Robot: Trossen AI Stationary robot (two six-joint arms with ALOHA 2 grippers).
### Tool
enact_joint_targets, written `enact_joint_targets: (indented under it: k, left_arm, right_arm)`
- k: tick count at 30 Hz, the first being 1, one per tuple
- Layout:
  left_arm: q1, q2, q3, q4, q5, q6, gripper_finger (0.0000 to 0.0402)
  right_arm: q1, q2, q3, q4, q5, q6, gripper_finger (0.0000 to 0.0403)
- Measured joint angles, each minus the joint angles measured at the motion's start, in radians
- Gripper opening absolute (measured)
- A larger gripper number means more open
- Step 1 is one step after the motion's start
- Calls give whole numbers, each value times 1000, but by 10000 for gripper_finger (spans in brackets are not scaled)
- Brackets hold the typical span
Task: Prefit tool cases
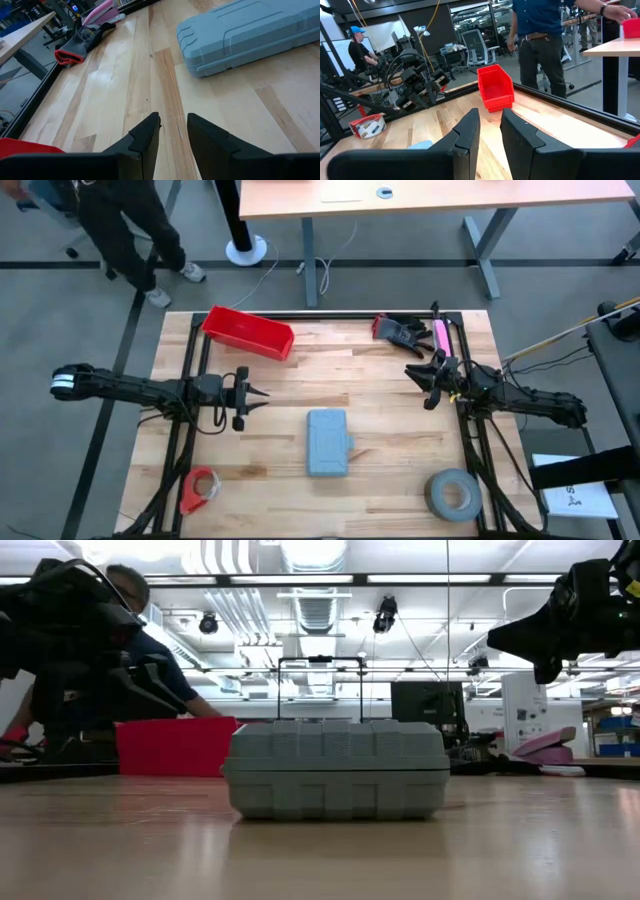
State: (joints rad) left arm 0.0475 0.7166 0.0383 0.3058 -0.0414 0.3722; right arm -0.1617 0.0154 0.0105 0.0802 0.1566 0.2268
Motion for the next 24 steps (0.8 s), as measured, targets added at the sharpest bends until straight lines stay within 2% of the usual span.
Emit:
enact_joint_targets:
  k: [8,24]
  left_arm:
    - [0,0,0,0,0,0,107]
    - [0,0,0,0,0,0,107]
  right_arm:
    - [0,0,0,7,0,-2,71]
    - [0,0,0,14,0,-2,51]
